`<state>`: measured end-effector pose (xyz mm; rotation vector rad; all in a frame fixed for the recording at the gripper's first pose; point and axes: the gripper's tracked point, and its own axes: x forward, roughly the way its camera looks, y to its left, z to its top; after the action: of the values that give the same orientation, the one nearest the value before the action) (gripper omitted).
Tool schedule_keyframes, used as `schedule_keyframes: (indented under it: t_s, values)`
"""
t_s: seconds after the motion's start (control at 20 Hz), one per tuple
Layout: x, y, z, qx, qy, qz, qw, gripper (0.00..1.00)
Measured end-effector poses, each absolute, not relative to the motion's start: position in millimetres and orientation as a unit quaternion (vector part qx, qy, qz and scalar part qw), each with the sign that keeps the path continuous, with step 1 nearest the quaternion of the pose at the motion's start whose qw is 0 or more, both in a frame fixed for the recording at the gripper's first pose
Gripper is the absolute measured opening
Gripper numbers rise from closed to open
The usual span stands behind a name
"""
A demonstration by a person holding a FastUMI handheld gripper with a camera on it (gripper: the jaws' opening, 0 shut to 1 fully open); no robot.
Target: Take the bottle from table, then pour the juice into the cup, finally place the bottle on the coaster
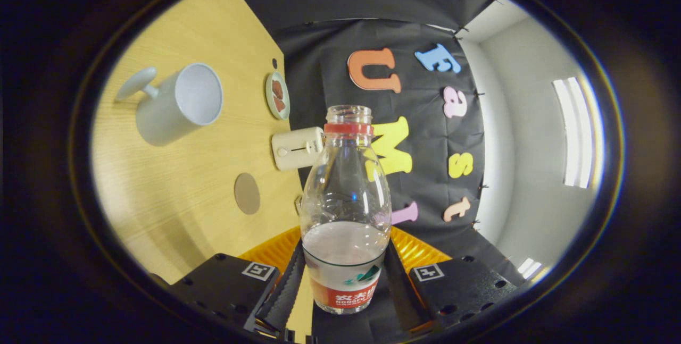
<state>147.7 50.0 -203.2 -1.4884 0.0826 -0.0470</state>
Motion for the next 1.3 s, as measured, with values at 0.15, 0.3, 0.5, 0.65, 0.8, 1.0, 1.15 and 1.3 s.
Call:
schedule_keyframes:
  t_s: [0.15,0.3,0.5,0.65,0.8,1.0,1.15,1.3]
  values:
    - [154,56,-208,-0.694,0.045,-0.014,0.718,0.8]
    - [158,60,-212,-0.71,0.05,-0.013,0.702,0.8]
    - [156,72,-211,-0.72,0.032,-0.01,0.694,0.8]
    - [158,77,-212,-0.736,0.032,-0.012,0.676,0.8]
    - [167,75,-214,-0.754,0.034,-0.016,0.656,0.8]
    - [168,73,-214,-0.769,0.031,-0.019,0.638,0.79]
    - [165,79,-210,-0.77,0.016,-0.019,0.638,0.8]
    - [165,79,-211,-0.774,0.017,-0.02,0.632,0.8]
